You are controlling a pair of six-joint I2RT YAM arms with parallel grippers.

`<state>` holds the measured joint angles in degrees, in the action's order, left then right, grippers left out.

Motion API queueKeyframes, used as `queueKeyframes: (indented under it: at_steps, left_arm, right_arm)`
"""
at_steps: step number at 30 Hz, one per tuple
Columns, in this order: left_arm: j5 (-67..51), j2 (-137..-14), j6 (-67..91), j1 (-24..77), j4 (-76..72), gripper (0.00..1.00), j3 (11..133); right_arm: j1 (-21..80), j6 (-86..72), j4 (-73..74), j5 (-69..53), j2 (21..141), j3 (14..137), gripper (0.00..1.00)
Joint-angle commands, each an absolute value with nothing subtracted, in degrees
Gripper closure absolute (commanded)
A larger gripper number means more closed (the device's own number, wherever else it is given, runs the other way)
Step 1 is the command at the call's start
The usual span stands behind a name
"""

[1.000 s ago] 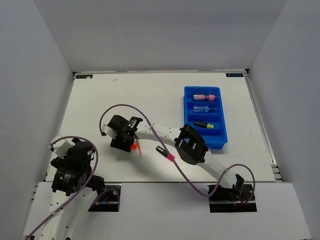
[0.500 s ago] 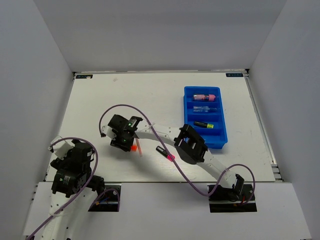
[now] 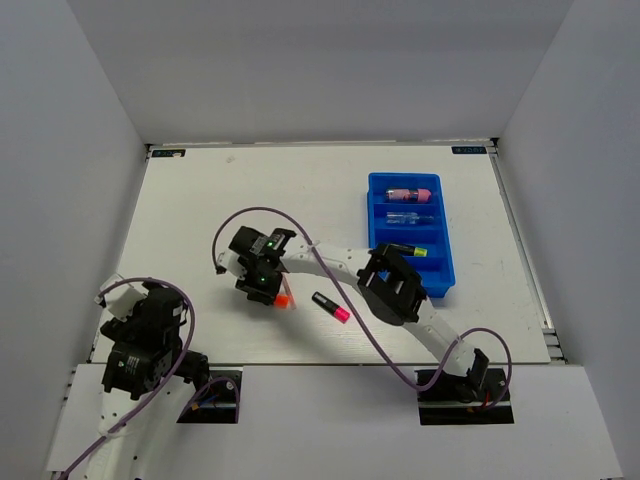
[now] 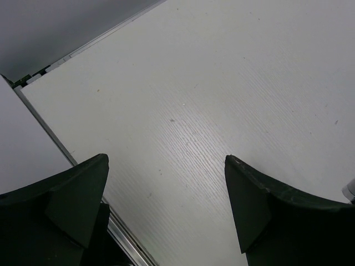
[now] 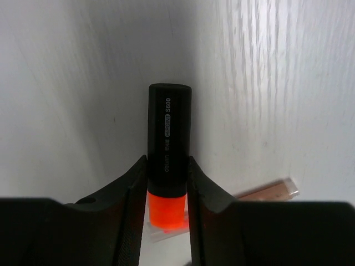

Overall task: Sort the stationery into containers
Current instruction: Pick up the pen from the center of the board, then place the pen in the storage box.

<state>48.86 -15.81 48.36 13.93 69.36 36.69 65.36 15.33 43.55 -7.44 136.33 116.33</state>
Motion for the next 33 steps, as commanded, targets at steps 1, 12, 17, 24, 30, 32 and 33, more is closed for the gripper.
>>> queueKeyframes:
  at_steps: [1, 12, 17, 24, 30, 32, 33]
  left_arm:
    - [48.34, -15.21, 47.46, 13.54, 68.65, 0.04, 36.04]
    - [42.9, -15.56, 43.34, 13.54, 64.35, 0.04, 35.16]
    - [36.57, -16.96, 39.91, 13.45, 60.66, 0.06, 34.37]
    - [16.2, -21.0, 29.02, 13.54, 52.13, 0.27, 32.7]
    - [0.19, -26.09, 23.47, 13.54, 47.38, 0.59, 32.78]
    - [-1.22, -26.63, 23.38, 13.45, 46.85, 0.54, 32.78]
    - [-1.32, -26.89, 23.29, 13.45, 46.67, 0.52, 32.78]
  right_arm:
    - [63.63, 16.26, 50.71, -11.49, 131.14, 114.08, 1.0]
    - [61.53, 18.98, 51.95, -5.11, 111.02, 105.23, 1.0]
    - [58.36, 22.49, 49.32, 6.05, 103.81, 98.71, 1.0]
    - [47.31, 31.11, 40.44, 22.75, 91.25, 82.89, 1.0]
    - [37.9, 39.45, 37.1, 21.89, 81.67, 73.75, 1.0]
    - [34.73, 40.68, 38.84, 16.71, 80.25, 73.3, 1.0]
    - [33.67, 41.56, 39.98, 15.39, 79.72, 72.6, 1.0]
